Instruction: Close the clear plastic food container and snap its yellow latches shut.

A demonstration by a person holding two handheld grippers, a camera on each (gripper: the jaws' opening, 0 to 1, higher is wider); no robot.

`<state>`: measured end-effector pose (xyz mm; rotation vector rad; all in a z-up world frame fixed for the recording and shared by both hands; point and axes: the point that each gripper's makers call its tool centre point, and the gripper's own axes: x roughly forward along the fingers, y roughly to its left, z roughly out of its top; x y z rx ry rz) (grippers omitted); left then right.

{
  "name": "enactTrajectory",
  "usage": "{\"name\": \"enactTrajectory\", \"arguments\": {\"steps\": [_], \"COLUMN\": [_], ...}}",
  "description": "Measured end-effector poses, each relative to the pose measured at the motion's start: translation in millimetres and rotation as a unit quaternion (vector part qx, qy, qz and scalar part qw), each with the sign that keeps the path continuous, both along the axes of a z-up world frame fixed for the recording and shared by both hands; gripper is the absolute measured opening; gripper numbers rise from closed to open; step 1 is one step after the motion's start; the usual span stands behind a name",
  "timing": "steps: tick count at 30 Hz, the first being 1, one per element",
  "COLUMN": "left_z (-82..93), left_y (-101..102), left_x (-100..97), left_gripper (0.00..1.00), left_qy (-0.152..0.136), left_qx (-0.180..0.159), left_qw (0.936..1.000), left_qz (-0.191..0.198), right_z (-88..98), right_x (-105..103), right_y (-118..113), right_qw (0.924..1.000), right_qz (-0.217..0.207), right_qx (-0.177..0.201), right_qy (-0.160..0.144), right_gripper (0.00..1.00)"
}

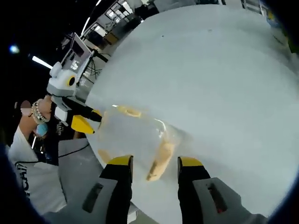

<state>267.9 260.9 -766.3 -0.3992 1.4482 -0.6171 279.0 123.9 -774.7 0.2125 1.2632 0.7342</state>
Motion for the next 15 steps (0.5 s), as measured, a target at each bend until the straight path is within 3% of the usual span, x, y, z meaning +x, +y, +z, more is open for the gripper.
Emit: {"name": "enactTrajectory", "arguments": {"steps": [6, 15], "left_z": [-5.0, -11.2], "left_y": [2.4, 7.6], "left_x": [3.2, 7.5], "left_gripper": [0.45, 0.39], "left_qy": [0.005, 0.013], "left_qx": [0.01, 0.027], "left_qw": [0.9999, 0.9996], "left_qz": [-0.002, -0.004], "right_z": [-4.7, -4.9], "right_x": [0.2, 1.6], "right_y": [5.1, 4.0], "right_qw": [0.9997, 0.9992], "right_qz": [-0.011, -0.017], "right_qx": [0.008, 0.005], "right_qy": [0.022, 0.035], "right_gripper": [0.27, 0.26]}}
